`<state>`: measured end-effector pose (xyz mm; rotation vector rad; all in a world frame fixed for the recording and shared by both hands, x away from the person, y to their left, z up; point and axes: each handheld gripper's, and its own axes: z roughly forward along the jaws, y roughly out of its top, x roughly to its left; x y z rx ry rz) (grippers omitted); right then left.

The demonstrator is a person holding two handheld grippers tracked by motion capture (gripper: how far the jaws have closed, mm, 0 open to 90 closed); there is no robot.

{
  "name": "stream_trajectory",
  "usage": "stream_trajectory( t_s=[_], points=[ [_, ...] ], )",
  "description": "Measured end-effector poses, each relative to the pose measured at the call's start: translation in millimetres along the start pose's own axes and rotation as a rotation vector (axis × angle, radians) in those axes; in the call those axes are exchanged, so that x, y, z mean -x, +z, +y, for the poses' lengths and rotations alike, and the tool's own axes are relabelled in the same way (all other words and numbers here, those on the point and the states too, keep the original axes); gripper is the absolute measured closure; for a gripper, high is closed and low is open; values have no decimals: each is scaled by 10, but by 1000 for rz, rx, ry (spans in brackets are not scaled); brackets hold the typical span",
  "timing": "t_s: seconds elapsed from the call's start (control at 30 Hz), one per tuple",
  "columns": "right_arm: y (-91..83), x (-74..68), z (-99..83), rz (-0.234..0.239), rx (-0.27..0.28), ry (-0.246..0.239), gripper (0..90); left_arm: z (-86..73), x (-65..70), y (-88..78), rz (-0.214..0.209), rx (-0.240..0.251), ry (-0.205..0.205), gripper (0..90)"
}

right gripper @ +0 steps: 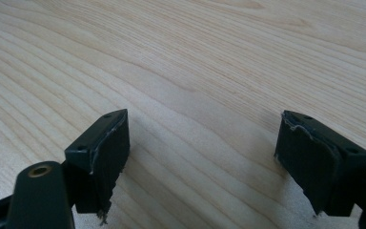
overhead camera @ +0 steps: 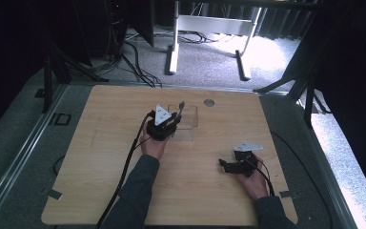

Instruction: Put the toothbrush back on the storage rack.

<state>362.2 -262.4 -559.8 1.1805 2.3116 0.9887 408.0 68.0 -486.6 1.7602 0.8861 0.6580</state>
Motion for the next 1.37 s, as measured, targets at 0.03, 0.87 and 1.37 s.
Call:
stream_trajectory(
  t_s=[0.03,0.87,1.37],
  points=[
    [0,0,0,0,0,0,186,-2,2,-5,2,-4,-4,723],
    [0,0,0,0,0,-1,186,-49,-170,-168,11,-31,-124,551],
    [1,2,-1,0,2,-3,186,-171,-361,-418,12,-33,-195,514]
  ],
)
